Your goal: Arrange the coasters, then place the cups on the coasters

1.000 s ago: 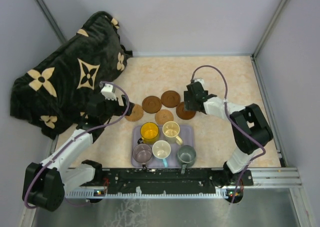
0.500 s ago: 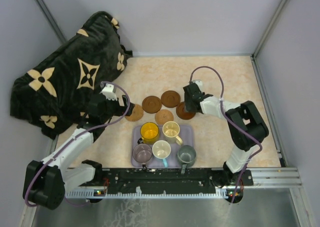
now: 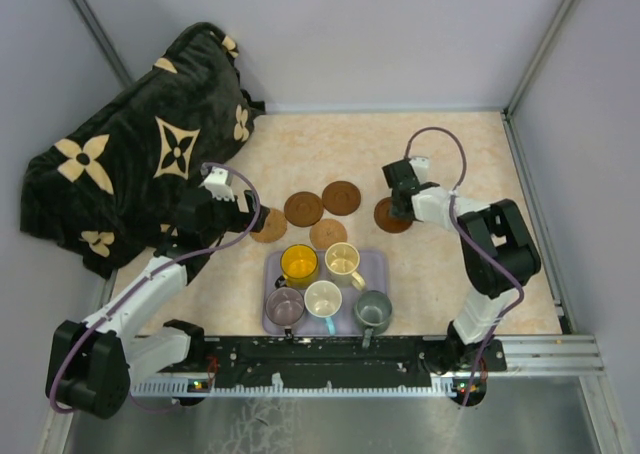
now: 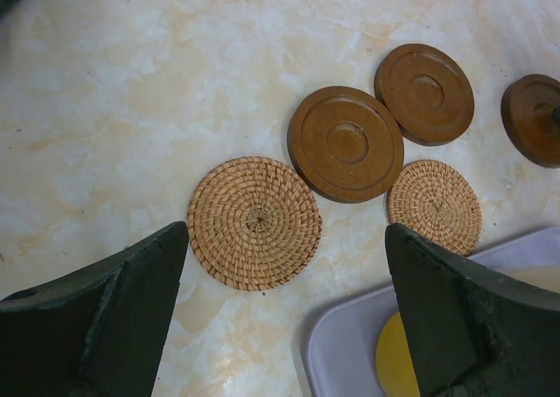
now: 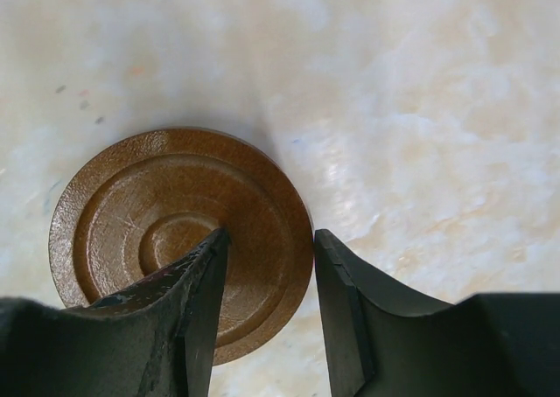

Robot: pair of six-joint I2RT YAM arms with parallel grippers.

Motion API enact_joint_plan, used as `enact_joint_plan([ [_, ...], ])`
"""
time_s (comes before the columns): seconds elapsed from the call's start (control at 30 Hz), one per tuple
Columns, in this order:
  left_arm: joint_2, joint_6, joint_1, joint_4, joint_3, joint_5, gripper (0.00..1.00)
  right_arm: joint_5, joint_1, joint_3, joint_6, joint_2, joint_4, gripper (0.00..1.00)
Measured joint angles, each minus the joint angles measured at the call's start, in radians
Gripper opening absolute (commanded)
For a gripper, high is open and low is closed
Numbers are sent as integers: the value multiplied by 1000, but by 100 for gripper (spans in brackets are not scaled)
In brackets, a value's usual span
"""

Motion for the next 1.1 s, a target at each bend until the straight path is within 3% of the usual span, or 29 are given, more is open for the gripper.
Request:
enact_joint_plan([
  [0.3,0,0,0,0,0,0,99,0,-138,4,-18,1,4,43],
  [1.1,16,1,0,0,0,-6,99,-6,-244,103,-63,84,7,44],
])
